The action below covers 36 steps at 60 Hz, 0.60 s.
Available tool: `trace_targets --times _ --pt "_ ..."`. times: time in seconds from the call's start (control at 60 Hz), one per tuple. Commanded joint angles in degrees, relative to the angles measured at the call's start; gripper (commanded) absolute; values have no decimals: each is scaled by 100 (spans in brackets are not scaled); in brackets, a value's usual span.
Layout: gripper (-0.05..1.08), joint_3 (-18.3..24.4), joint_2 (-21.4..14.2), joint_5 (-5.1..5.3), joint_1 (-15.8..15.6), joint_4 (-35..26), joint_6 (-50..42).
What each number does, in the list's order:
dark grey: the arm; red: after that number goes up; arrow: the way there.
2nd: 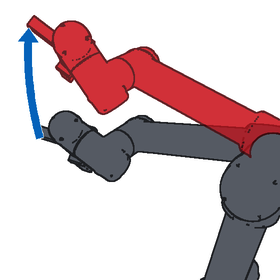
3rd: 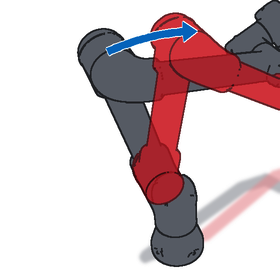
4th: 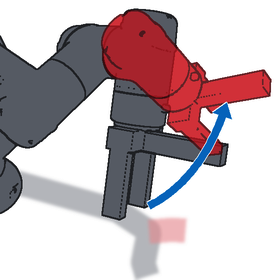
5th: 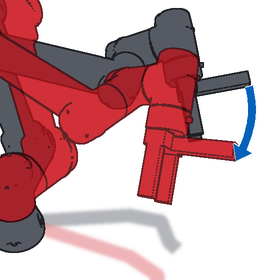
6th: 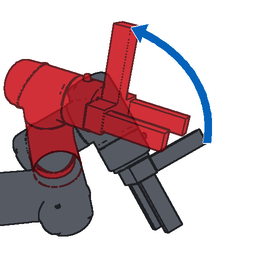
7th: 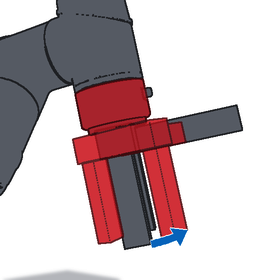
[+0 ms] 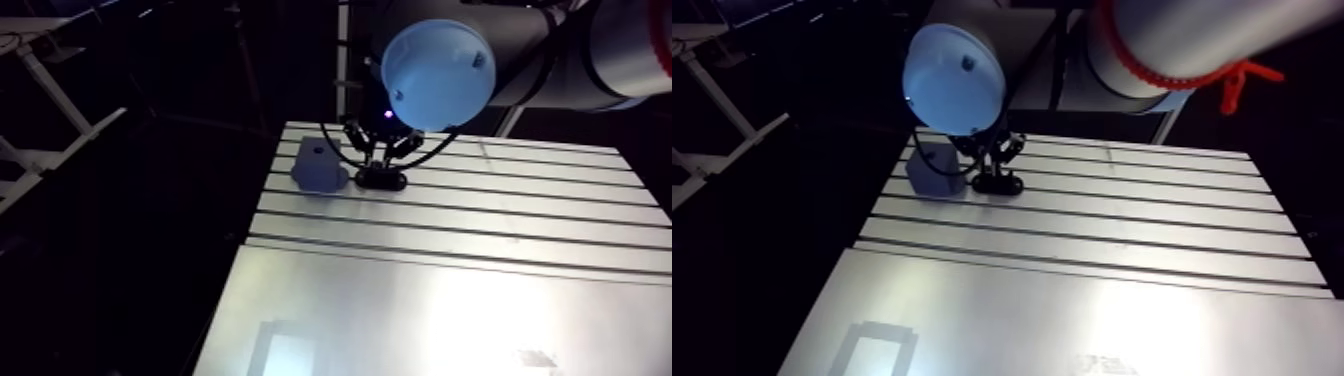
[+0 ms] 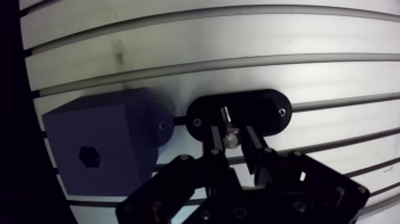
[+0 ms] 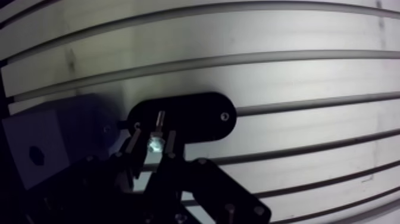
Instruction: Pick up the M10 bolt and insert it into the hex recess until seated.
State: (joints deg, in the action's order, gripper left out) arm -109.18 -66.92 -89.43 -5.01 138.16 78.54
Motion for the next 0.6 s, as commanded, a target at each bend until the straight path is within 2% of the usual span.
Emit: trace_targets --times 0.017,0.6 --pt "68 -11 0 0 0 5 7" --pt "71 13 -61 9 9 -3 7"
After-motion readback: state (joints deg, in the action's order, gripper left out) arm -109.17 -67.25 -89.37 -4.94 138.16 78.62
